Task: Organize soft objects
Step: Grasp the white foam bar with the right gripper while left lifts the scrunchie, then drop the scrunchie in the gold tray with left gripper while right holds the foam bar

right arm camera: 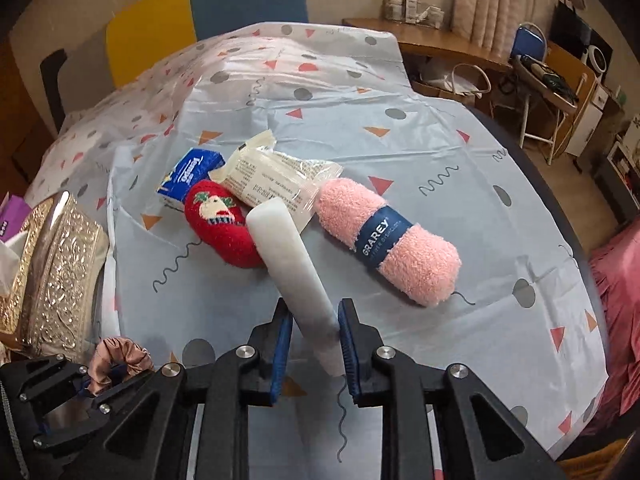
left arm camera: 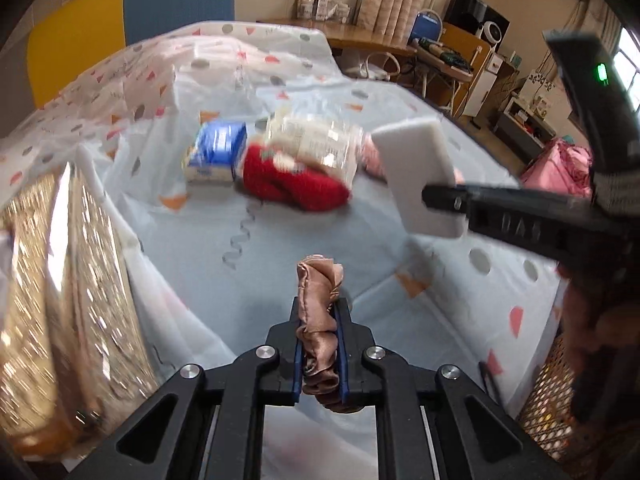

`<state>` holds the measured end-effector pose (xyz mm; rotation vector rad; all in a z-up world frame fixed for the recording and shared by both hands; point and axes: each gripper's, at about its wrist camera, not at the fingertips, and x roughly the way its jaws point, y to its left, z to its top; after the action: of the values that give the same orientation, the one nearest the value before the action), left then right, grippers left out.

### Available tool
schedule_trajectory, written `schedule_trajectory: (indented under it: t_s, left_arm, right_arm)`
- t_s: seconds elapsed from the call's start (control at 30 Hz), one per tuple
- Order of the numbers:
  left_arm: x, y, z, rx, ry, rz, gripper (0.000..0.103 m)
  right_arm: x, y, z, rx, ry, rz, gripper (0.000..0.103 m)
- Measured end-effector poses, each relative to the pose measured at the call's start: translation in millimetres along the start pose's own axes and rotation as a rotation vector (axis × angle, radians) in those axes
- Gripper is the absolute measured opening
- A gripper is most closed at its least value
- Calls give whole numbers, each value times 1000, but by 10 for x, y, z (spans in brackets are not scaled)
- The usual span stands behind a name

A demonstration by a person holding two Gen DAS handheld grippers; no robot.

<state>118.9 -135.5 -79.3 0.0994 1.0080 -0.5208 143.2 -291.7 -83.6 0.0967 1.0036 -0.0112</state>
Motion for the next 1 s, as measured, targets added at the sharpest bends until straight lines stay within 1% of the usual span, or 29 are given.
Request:
schedule_trajectory:
  t_s: [0.1,0.2,0.27,0.37,0.43,0.5,0.53,0.6,0.7,0.8,0.83,1.0]
  left_arm:
    - [-128,75,322,-15,-32,14,13]
    - [-237,301,708,-65,-55,48,13]
    - [-342,548,974,-113,-79,88,13]
    - [-585,1002,1282,-191,-132,160,13]
    - [-777,1318,1404,-247,-170,196,13]
    - [-997,1632,1435,-284,-207,240,13]
    - [-1110,1808,1418,-298,-223,279,13]
    - [-1280,2161,1326,-334,-235,330,13]
    - [-1543,2678,1047,-407,-245,392,13]
    - [-1806,3101,588,-469,-255,439,13]
    - [-1864,3223,415,-494,-257,443,13]
    - [-2136,3580,-486,-621,-252,474,13]
  right_arm:
    - [-64,-5,6,14,-34,54,23]
    - [-91,121,4,-42,-61,59,23]
    - [-106,200,-5,-84,-77,65,22]
    - [-69,291,-28,-137,-71,56,22]
    - [-48,336,-45,-163,-64,70,22]
    - [-25,397,-66,-196,-56,71,22]
    - [-14,428,-82,-210,-50,74,22]
    - [0,490,-109,-240,-44,68,22]
    - [32,551,-139,-268,-29,61,22]
    - [62,587,-161,-288,-16,52,22]
    - [66,596,-167,-292,-15,48,22]
    - [81,612,-184,-300,-12,33,22]
